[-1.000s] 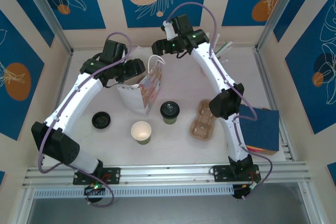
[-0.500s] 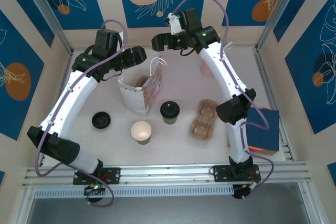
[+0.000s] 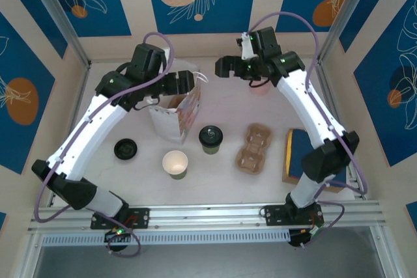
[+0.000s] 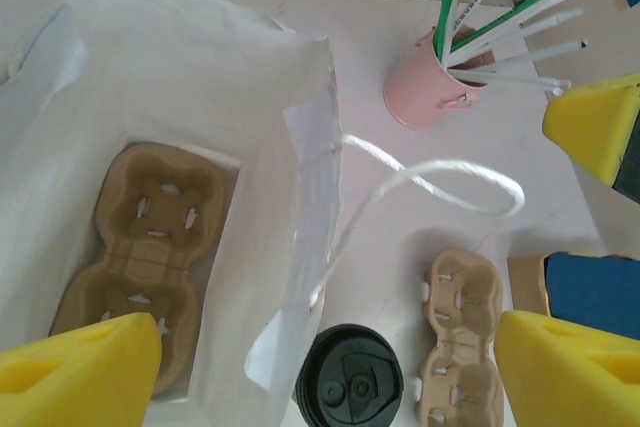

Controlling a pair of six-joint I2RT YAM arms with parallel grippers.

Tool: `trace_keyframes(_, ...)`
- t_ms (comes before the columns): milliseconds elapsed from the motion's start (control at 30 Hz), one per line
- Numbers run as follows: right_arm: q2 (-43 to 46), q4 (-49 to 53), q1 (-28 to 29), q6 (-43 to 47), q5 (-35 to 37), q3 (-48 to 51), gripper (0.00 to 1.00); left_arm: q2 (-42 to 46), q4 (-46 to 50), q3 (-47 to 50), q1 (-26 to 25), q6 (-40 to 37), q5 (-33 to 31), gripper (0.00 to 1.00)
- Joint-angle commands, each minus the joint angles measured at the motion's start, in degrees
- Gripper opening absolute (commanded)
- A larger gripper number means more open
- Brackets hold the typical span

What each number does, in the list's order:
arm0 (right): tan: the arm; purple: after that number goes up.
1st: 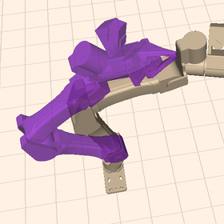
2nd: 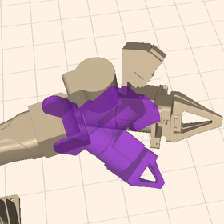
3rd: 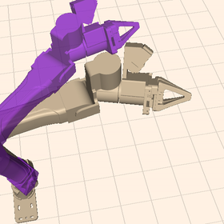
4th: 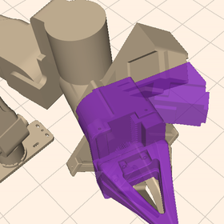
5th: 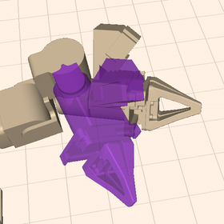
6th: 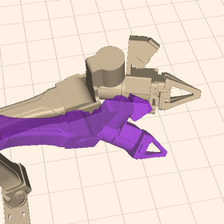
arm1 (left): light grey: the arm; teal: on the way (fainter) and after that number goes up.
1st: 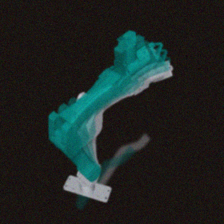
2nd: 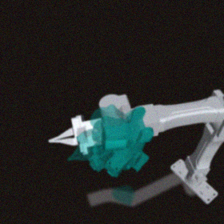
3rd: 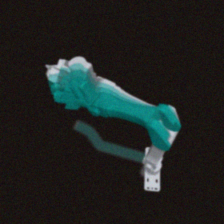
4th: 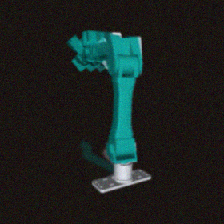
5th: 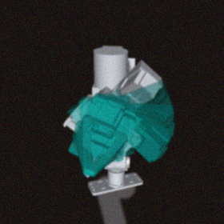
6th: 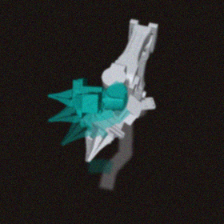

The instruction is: Pack the takeout coffee

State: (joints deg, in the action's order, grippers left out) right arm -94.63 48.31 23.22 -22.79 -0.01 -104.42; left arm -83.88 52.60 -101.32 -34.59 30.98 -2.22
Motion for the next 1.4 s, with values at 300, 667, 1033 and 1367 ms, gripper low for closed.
trace_keyframes(300, 14.7, -2.2, 0.9, -4.8, 0.9, 19.2, 0.99, 9.8, 8.5, 10.9, -6.1, 4.1, -7.1, 1.00)
trace_keyframes(667, 20.9, -0.5, 5.1, -6.1, 3.1, 31.0, 0.99, 13.9, 9.7, 20.6, -11.5, 10.2, -7.4, 1.00)
trace_keyframes(1033, 29.2, 2.0, 2.8, -7.4, 5.6, 39.6, 0.99, -2.0, 12.3, 8.7, -23.8, 10.8, -11.9, 1.00)
trace_keyframes(1367, 39.9, 4.2, -2.7, -7.5, 3.8, 45.9, 0.99, -15.4, 12.7, -0.3, -24.8, 4.4, -7.8, 0.99)
